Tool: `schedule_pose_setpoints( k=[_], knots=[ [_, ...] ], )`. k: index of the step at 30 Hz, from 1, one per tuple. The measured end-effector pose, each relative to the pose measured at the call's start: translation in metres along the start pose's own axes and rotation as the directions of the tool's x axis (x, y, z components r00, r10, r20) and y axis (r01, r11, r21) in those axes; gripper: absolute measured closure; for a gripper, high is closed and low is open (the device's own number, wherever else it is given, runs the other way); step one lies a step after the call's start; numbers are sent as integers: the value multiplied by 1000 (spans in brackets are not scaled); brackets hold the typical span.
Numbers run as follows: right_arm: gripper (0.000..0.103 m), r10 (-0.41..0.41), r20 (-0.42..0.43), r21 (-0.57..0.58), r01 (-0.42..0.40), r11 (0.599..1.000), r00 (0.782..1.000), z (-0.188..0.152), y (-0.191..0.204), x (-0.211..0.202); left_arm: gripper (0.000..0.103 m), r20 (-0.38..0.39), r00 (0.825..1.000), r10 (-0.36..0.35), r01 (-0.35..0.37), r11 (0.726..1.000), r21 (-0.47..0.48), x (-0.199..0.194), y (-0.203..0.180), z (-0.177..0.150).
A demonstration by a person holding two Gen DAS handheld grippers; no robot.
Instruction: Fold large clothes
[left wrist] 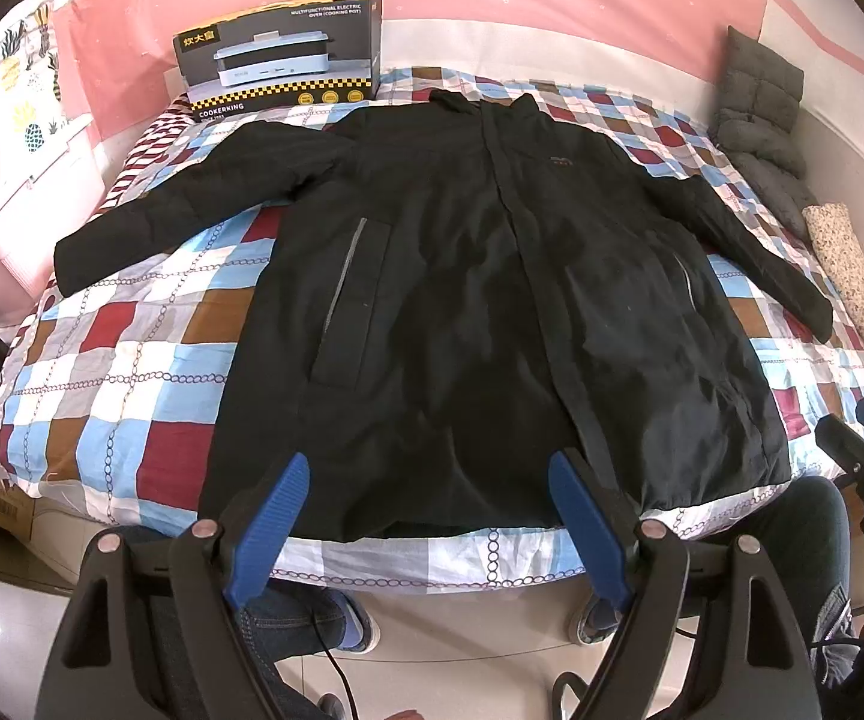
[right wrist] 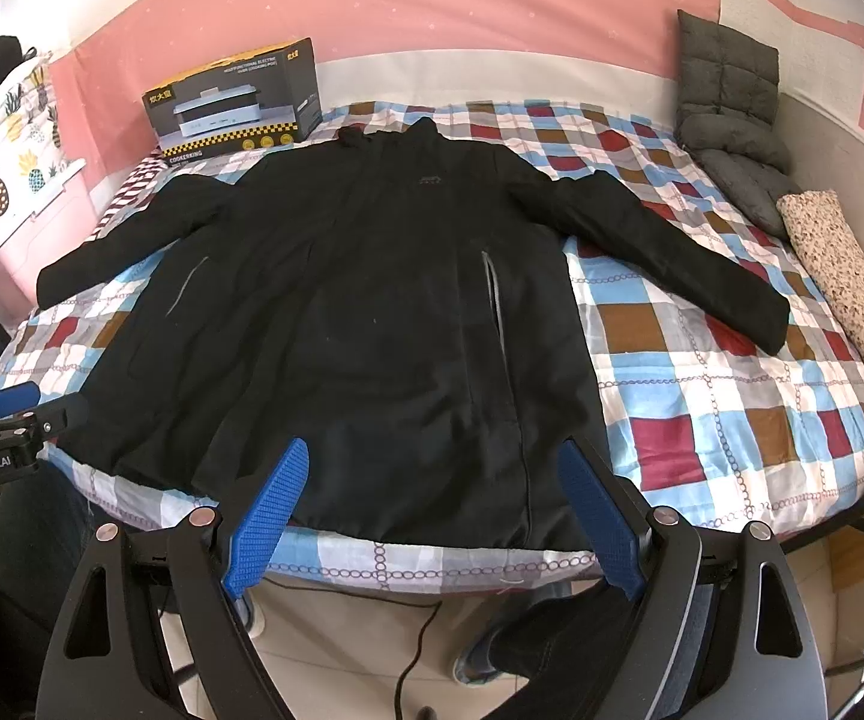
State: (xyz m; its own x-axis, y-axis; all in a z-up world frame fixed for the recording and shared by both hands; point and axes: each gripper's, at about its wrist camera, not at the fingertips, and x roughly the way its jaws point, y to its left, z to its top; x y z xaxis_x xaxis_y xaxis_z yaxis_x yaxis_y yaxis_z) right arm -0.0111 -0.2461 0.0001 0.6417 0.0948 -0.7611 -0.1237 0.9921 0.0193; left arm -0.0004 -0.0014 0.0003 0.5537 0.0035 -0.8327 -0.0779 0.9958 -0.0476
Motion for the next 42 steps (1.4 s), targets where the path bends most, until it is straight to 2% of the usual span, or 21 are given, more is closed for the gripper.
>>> schedule_pose_setpoints(
  k=[42],
  knots=[
    [17,-6,-15,-4,5,1000,1000,-6,1,4,19,-6,1000,-8,8,1000,-1,0,0,-1]
  ],
)
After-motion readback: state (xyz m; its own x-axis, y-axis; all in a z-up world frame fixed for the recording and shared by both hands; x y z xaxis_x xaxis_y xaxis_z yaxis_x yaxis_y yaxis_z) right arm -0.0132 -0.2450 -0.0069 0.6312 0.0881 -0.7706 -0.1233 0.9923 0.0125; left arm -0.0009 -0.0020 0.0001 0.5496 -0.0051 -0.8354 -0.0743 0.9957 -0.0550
